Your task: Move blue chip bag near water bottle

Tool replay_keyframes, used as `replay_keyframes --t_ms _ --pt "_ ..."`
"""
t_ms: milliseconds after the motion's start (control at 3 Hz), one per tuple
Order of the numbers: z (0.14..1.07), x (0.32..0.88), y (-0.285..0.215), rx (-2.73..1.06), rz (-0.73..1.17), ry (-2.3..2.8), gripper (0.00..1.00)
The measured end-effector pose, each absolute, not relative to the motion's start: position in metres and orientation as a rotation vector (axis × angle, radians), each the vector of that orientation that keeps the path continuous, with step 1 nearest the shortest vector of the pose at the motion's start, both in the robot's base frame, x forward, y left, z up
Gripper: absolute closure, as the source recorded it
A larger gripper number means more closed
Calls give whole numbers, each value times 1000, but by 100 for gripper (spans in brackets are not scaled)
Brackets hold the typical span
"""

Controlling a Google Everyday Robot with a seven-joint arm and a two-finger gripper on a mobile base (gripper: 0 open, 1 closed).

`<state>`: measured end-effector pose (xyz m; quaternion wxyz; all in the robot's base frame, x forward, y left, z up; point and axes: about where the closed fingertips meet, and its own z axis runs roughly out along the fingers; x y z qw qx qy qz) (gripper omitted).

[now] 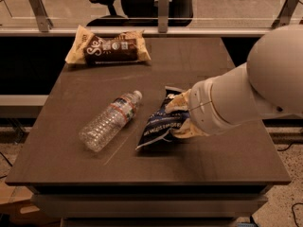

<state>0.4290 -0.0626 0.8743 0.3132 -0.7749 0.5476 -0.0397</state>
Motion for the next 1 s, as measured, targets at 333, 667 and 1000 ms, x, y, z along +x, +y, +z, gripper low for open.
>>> replay_keyframes --t_ms 333,667,1000 --pt "874 429 -61 -2045 -103 1442 13" --pt "874 429 -60 -2047 -102 1439 0" --pt "874 429 -60 -2047 -102 1439 0"
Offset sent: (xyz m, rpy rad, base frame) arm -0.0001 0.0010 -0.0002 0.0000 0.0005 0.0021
